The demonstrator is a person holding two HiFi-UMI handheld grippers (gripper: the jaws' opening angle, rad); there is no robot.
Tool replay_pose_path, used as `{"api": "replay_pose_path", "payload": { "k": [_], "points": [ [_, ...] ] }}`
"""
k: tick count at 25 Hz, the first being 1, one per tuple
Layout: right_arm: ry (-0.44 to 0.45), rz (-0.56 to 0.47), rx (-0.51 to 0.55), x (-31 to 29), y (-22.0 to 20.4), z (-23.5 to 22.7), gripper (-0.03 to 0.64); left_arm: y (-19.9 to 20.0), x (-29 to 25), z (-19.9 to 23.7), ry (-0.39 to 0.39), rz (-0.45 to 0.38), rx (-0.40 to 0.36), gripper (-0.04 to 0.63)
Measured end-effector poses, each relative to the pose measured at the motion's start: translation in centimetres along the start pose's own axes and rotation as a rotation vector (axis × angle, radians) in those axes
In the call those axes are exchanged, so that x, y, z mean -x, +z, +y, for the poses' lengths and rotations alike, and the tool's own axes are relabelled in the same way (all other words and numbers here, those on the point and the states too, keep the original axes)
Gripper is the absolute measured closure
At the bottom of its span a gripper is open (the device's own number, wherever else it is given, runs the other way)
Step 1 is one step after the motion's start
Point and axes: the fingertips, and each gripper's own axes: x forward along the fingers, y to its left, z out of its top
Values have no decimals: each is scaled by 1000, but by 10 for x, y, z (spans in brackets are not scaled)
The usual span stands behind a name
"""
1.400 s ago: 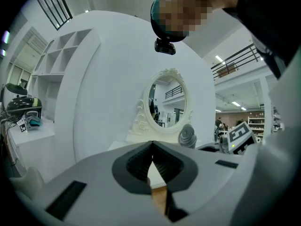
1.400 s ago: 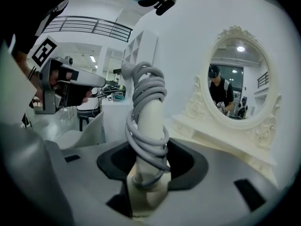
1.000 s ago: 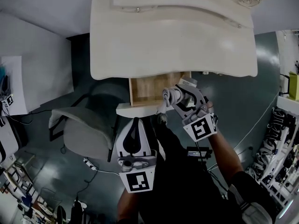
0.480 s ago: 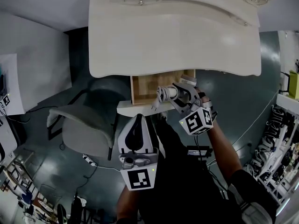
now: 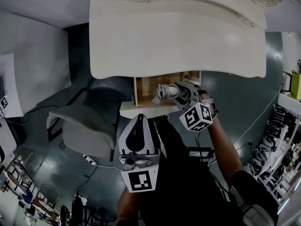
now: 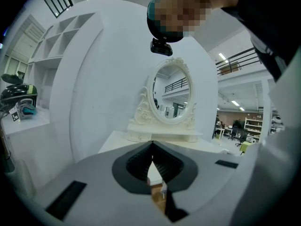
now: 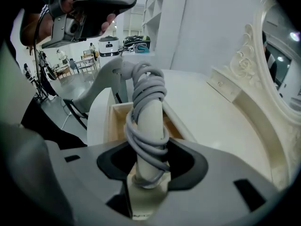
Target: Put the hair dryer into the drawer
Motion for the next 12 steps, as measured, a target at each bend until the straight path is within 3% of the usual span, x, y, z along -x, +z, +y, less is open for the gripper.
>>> {"api": "replay_pose_path", "payload": {
  "k": [12],
  "points": [
    [67,181,-9,-37,-24,9,417,-7,-8,13,-11,14,15,572]
  ]
}}
